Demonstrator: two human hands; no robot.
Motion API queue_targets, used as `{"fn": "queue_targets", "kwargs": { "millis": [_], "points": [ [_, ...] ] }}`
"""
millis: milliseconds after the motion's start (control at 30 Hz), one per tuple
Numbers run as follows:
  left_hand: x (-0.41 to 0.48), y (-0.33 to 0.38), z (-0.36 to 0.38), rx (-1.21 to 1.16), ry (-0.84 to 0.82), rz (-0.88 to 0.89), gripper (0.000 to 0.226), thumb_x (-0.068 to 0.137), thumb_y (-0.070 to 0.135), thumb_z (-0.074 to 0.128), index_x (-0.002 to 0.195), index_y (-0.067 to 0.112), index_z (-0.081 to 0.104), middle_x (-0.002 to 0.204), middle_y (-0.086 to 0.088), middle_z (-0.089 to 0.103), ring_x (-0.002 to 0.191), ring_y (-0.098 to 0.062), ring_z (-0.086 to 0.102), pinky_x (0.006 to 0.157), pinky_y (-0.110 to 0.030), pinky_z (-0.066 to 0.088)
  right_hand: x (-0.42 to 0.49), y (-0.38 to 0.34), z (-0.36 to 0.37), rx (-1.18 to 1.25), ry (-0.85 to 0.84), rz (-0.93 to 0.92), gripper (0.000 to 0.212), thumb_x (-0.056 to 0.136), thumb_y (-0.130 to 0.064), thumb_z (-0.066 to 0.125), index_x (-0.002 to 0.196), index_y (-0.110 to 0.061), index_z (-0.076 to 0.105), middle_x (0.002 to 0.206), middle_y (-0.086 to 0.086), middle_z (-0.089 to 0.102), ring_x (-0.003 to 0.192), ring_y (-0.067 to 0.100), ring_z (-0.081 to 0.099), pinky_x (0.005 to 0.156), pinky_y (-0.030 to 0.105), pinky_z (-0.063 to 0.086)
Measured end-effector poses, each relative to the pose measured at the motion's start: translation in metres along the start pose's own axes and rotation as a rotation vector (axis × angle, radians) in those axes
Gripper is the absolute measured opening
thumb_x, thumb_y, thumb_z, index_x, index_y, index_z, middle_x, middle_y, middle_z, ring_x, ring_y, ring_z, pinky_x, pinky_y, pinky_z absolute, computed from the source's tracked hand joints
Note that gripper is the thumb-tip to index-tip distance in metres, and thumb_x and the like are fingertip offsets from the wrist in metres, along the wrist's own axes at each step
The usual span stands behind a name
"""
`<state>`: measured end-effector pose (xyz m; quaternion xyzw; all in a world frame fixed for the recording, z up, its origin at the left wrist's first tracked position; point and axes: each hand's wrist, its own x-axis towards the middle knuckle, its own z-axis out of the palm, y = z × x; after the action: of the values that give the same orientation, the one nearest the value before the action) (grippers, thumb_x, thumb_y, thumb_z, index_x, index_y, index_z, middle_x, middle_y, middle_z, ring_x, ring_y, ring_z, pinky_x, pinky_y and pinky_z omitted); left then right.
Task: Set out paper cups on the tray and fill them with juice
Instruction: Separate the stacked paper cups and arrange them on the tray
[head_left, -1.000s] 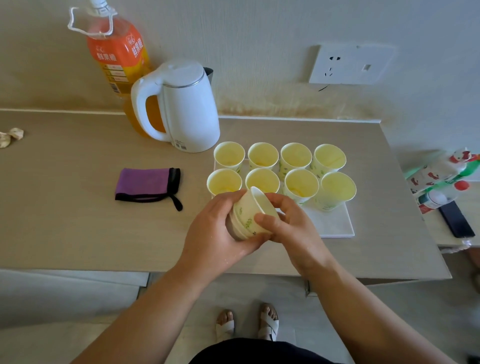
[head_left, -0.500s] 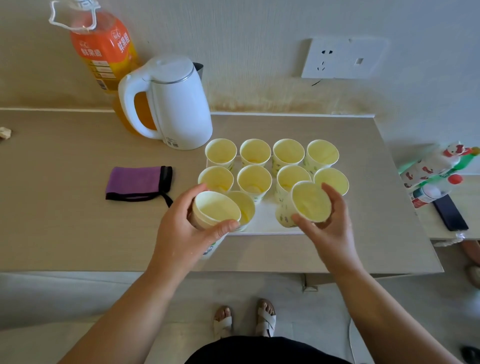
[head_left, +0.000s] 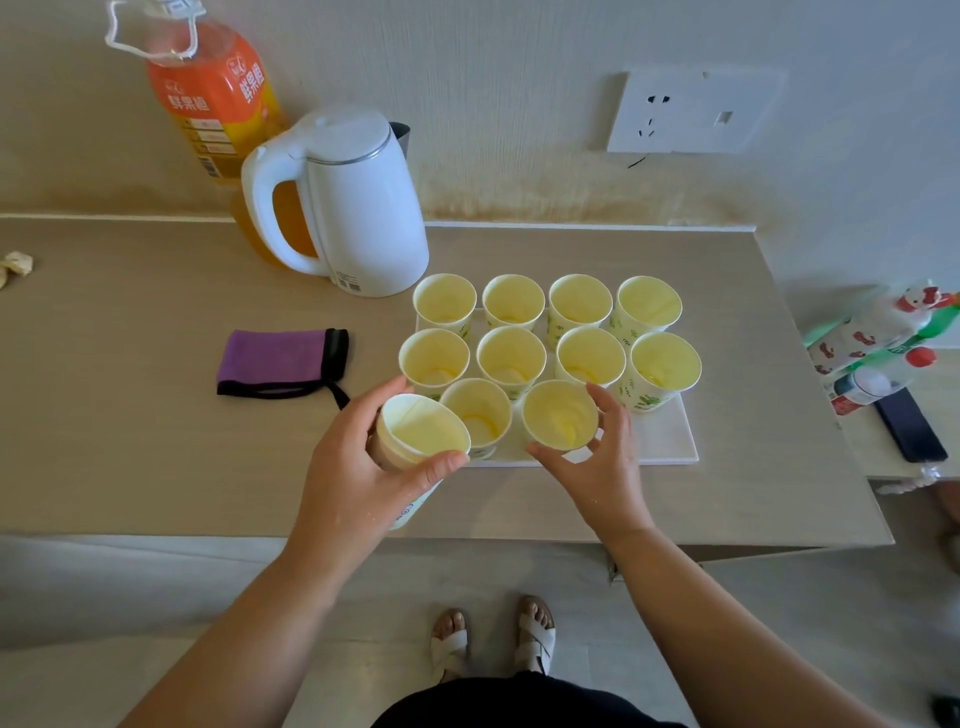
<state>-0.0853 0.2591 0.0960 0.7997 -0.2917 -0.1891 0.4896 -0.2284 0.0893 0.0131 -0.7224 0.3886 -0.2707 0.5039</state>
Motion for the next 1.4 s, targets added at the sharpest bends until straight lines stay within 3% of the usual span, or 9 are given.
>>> {"fn": "queue_targets", "kwargs": {
  "millis": [200,400,533,667,867,967,1100,1233,1400],
  "points": [
    [-0.002,0.0,0.0,0.017,-0.008,0.012,0.09,0.044,0.077,0.07,0.124,0.041,0.048,0.122,0.022,0.058,0.113,0.0,0.055,0.091,-0.016,0.043,0.001,0.004,0.002,0.034,-0.013,0.045,0.091,0.067,-0.017,0.085,0.141,-0.019,0.031,0.131,-0.007,0.04,0.119,0.004,0.041,0.099,0.02,0.036],
    [-0.003,0.005,0.002,0.009,-0.019,0.023,0.079,0.043,0.079,0.068,0.114,0.052,0.045,0.122,0.023,0.057,0.114,0.0,0.054,0.093,-0.018,0.043,-0.001,0.012,0.001,0.057,-0.019,0.036,0.087,0.067,-0.012,0.085,0.137,-0.019,0.035,0.132,0.0,0.047,0.119,0.011,0.048,0.103,0.033,0.044],
    [-0.003,0.006,0.005,0.003,-0.032,0.032,0.082,0.046,0.076,0.07,0.119,0.048,0.046,0.122,0.02,0.059,0.113,0.0,0.054,0.093,-0.017,0.043,-0.004,0.012,-0.007,-0.018,-0.007,0.027,0.088,0.064,-0.022,0.087,0.135,-0.021,0.035,0.13,-0.005,0.046,0.118,0.011,0.048,0.1,0.031,0.044],
    [0.0,0.01,0.008,-0.038,-0.047,-0.002,0.096,0.043,0.078,0.071,0.127,0.035,0.052,0.122,0.014,0.061,0.112,-0.004,0.057,0.094,-0.024,0.047,-0.021,-0.012,-0.02,-0.044,0.109,-0.148,0.052,0.072,-0.046,0.072,0.115,-0.032,0.045,0.115,-0.008,0.05,0.096,0.007,0.051,0.078,0.027,0.048],
    [0.007,0.033,0.017,-0.224,-0.093,-0.058,0.076,0.047,0.064,0.073,0.117,0.043,0.054,0.107,0.02,0.067,0.101,0.006,0.061,0.083,-0.013,0.048,-0.018,-0.073,-0.008,0.083,-0.251,-0.374,0.024,0.081,-0.048,0.064,0.101,-0.034,0.065,0.118,-0.004,0.054,0.111,0.014,0.054,0.082,0.021,0.048],
    [0.01,0.038,0.018,-0.268,-0.196,-0.082,0.091,0.044,0.063,0.074,0.128,0.041,0.046,0.105,0.029,0.065,0.101,0.01,0.06,0.08,-0.01,0.048,-0.012,-0.085,-0.008,0.159,-0.264,-0.378,0.013,0.083,-0.038,0.063,0.096,-0.035,0.065,0.107,-0.014,0.059,0.098,0.008,0.058,0.077,0.018,0.047],
    [0.011,0.038,0.013,-0.18,-0.294,-0.062,0.102,0.041,0.059,0.08,0.132,0.049,0.036,0.119,0.025,0.058,0.107,0.011,0.056,0.092,-0.015,0.046,-0.012,-0.092,-0.014,0.307,-0.386,-0.252,0.021,0.078,-0.062,0.061,0.087,-0.044,0.066,0.098,-0.019,0.061,0.094,0.01,0.059,0.08,0.031,0.052],
    [0.011,0.041,0.011,-0.054,-0.289,0.014,0.095,0.042,0.057,0.084,0.124,0.053,0.035,0.119,0.023,0.057,0.105,0.01,0.055,0.083,-0.006,0.044,-0.01,-0.092,-0.018,0.193,-0.396,-0.279,0.007,0.081,-0.051,0.059,0.075,-0.048,0.062,0.088,-0.021,0.061,0.084,0.003,0.055,0.075,0.019,0.044],
    [0.006,0.047,0.015,-0.041,-0.243,0.005,0.078,0.047,0.048,0.084,0.113,0.048,0.042,0.103,0.02,0.062,0.091,0.007,0.06,0.071,-0.008,0.047,-0.009,-0.089,-0.014,0.173,-0.234,-0.379,0.014,0.088,-0.038,0.053,0.076,-0.031,0.054,0.078,-0.018,0.054,0.07,0.003,0.047,0.066,0.017,0.039]
  ]
}}
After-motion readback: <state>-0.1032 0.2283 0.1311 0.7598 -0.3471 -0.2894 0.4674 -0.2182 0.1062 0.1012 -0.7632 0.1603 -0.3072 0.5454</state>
